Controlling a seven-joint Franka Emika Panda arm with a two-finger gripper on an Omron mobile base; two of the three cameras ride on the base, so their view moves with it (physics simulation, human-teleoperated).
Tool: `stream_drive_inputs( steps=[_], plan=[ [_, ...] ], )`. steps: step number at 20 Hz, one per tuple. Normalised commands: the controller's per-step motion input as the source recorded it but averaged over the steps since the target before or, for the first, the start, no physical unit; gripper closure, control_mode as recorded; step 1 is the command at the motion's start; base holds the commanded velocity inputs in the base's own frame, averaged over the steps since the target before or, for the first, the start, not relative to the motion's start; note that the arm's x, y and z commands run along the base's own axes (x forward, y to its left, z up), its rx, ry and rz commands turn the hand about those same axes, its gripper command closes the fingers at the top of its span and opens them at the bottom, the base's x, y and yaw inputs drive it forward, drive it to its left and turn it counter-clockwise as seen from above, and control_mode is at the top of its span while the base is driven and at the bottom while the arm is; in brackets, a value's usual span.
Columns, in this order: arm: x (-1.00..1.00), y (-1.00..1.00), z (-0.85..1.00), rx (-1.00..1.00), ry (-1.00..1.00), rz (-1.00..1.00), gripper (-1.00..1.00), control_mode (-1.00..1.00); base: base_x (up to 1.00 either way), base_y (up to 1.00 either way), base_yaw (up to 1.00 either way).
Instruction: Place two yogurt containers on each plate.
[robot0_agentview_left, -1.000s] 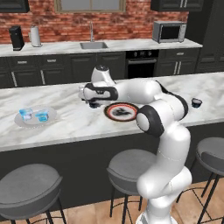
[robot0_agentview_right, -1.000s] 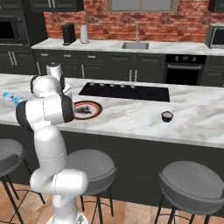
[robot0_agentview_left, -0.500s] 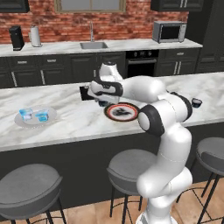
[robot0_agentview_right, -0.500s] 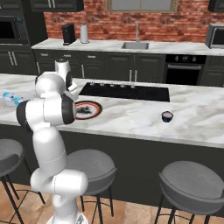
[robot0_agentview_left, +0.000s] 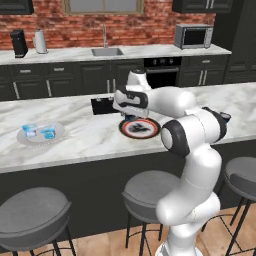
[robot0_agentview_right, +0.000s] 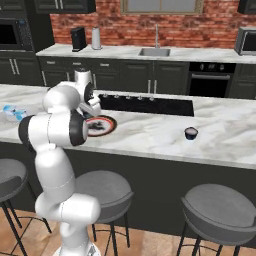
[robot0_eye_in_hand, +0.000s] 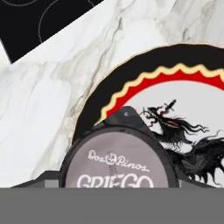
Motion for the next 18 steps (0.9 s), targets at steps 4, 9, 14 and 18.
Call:
stream_drive_inputs(
  steps=[4, 9, 14, 18],
  plan=[
    [-0.07, -0.32, -0.19, 0.00, 0.00, 0.00, 1.00, -1.00, 0.00, 0.00, 0.00],
    [-0.02, -0.10, -0.27, 0.00, 0.00, 0.00, 1.00, -1.00, 0.00, 0.00, 0.00],
    [0.00, -0.02, -0.25, 0.00, 0.00, 0.00, 1.00, -1.00, 0.00, 0.00, 0.00],
    [-0.02, -0.04, -0.20, 0.00, 0.02, 0.00, -1.00, -1.00, 0.00, 0.00, 0.00]
  ],
)
